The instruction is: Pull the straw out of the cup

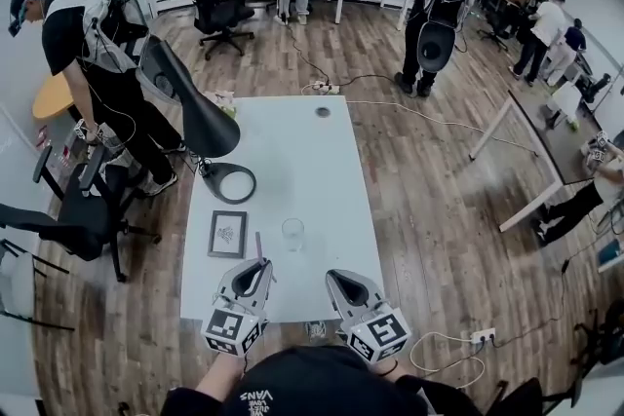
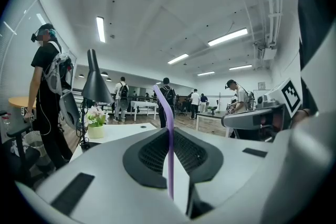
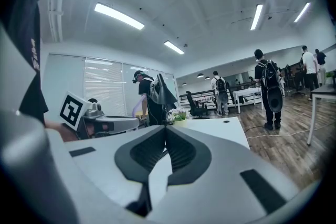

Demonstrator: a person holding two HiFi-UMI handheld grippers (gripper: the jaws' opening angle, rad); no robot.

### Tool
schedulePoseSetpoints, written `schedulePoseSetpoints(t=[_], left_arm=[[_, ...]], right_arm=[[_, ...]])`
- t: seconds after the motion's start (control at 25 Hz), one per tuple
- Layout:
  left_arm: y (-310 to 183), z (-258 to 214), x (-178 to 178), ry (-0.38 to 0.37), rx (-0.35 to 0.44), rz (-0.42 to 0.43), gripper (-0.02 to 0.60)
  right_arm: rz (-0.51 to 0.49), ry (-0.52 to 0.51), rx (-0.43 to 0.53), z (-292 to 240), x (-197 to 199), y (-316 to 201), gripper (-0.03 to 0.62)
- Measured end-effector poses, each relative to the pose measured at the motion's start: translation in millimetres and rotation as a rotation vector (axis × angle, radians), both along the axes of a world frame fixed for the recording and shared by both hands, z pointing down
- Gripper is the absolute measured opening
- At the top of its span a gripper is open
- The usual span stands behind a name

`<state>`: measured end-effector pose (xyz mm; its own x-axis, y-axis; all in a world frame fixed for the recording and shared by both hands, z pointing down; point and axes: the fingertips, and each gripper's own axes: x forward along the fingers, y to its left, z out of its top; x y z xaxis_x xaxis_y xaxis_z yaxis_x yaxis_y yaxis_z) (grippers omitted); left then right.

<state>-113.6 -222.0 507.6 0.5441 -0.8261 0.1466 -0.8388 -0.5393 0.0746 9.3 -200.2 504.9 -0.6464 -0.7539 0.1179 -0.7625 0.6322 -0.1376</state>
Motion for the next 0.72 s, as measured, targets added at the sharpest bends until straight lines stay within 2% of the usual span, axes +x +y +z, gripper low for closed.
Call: schedulePoseSetpoints(t=[0.72], left_arm=[[25.3, 13.7, 5.5, 0.021, -0.037, 0.024, 0.032]], right_arm=[[-0.038, 0.014, -0.008, 2.2, -8.2, 6.1, 0.018]])
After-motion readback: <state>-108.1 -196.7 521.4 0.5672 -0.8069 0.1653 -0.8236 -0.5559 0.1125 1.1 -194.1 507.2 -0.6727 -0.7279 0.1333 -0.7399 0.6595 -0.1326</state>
